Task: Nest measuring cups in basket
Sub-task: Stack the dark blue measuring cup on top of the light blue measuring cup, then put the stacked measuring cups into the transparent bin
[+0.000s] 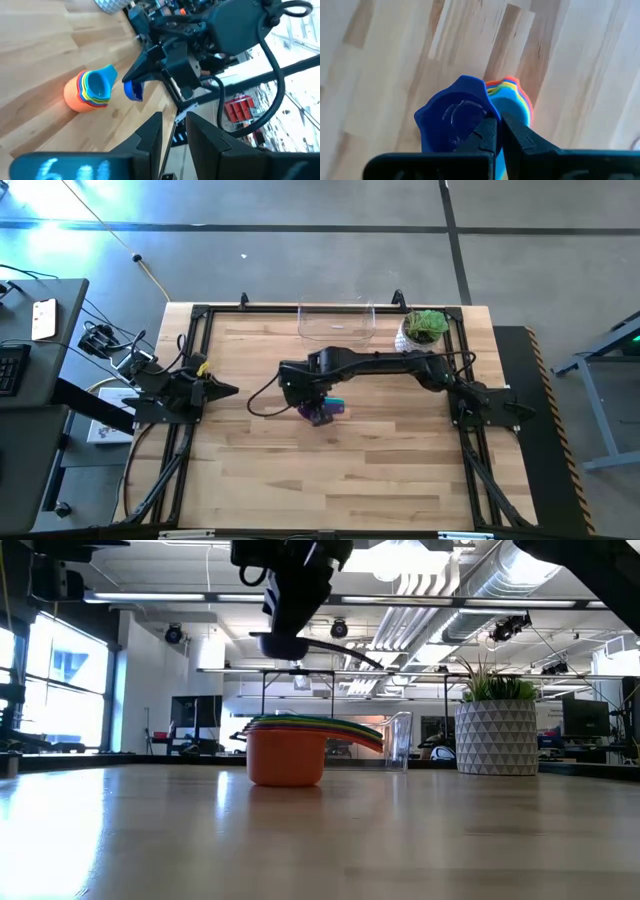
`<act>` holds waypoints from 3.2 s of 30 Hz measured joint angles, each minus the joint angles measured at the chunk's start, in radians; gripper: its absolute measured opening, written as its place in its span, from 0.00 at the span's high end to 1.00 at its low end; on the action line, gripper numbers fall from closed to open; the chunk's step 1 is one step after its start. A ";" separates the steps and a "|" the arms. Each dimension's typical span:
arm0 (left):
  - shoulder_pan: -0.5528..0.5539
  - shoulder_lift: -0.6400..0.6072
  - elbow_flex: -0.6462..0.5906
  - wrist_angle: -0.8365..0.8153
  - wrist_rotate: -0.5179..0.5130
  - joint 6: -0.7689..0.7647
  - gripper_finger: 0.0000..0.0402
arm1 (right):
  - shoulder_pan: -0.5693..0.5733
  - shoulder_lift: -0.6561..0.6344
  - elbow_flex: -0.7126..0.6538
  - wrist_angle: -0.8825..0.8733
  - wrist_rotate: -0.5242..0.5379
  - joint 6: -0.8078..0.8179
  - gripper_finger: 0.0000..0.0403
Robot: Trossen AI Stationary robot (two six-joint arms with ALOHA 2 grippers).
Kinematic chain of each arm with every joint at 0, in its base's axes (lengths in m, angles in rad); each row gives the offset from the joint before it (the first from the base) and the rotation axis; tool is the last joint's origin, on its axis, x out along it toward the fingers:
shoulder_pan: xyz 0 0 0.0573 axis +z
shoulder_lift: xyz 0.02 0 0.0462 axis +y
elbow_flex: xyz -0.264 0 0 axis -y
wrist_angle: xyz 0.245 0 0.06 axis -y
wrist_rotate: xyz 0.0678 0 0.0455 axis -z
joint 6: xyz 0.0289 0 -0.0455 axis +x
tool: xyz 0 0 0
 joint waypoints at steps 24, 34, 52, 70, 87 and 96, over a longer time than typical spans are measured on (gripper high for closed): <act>0.000 0.000 0.000 0.003 -0.317 -0.080 0.81 | -0.059 0.002 -0.164 0.123 0.006 -0.181 1.00; 0.000 0.000 0.000 0.010 -0.344 -0.080 0.81 | -0.073 0.002 -0.165 0.109 -0.001 -0.157 0.98; 0.000 0.000 0.000 0.008 -0.363 -0.078 0.81 | -0.070 0.003 -0.182 0.140 -0.014 -0.163 0.96; 0.000 0.000 0.000 0.008 -0.355 -0.013 0.81 | -0.102 0.003 -0.125 0.098 0.002 -0.068 0.82; 0.000 -0.001 0.000 0.023 -0.026 0.571 0.81 | -0.162 -0.117 0.001 0.182 0.028 0.522 0.82; 0.000 -0.101 -0.122 0.210 0.142 0.845 0.81 | -0.157 -0.183 0.004 0.287 0.107 0.750 0.82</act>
